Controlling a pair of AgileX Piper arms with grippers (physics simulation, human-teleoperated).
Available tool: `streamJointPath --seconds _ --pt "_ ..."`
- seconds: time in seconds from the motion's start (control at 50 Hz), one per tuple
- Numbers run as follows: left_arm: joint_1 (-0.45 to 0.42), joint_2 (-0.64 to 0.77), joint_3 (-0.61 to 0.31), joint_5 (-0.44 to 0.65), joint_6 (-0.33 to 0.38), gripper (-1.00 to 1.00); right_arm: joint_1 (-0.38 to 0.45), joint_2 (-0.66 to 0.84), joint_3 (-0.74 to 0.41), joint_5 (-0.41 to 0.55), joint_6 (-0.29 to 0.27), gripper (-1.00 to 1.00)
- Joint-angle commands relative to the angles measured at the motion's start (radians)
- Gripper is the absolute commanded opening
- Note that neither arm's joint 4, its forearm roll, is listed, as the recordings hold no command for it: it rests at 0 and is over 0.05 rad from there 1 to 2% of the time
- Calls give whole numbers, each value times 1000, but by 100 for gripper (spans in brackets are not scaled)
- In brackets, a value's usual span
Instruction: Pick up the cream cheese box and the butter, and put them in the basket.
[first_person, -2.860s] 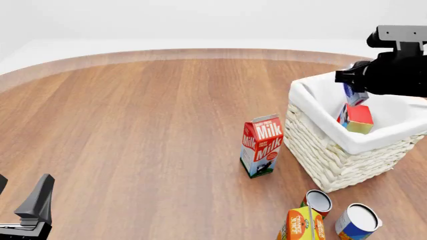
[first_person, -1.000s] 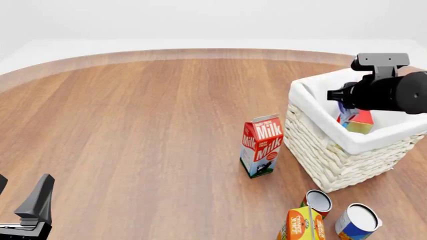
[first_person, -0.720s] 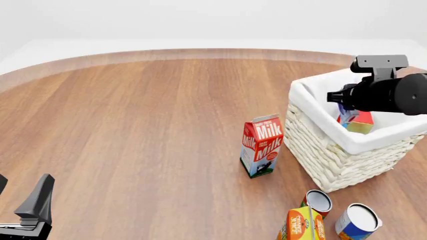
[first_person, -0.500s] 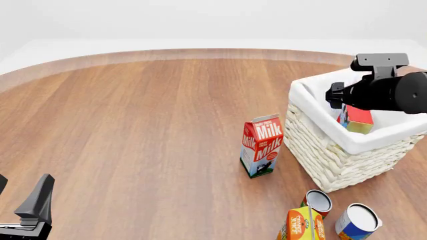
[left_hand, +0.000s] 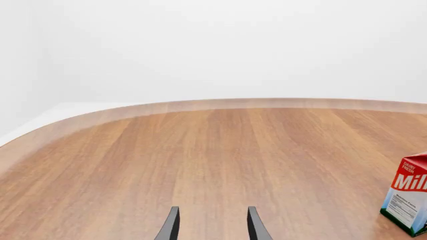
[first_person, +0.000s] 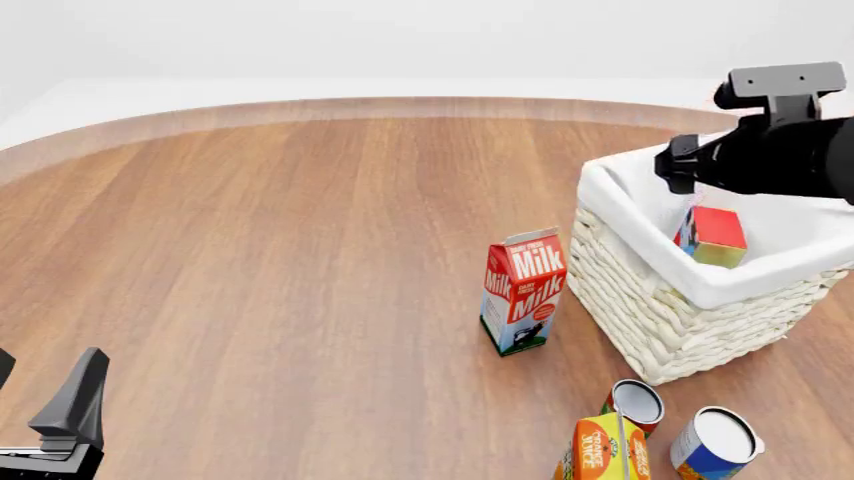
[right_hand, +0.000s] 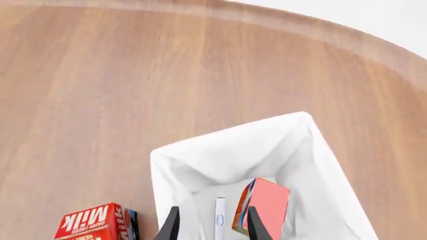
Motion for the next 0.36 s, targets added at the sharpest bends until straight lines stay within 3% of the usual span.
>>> streamJointPath --seconds 0.02,0.24,0.36 --pt "0 0 0 0 0 100 45 -117 -54 94 -41 100" --pt "0 0 0 0 0 100 150 -268 -241 266 -123 100" --pt "0 0 0 0 0 100 217 -321 -318 298 -189 100"
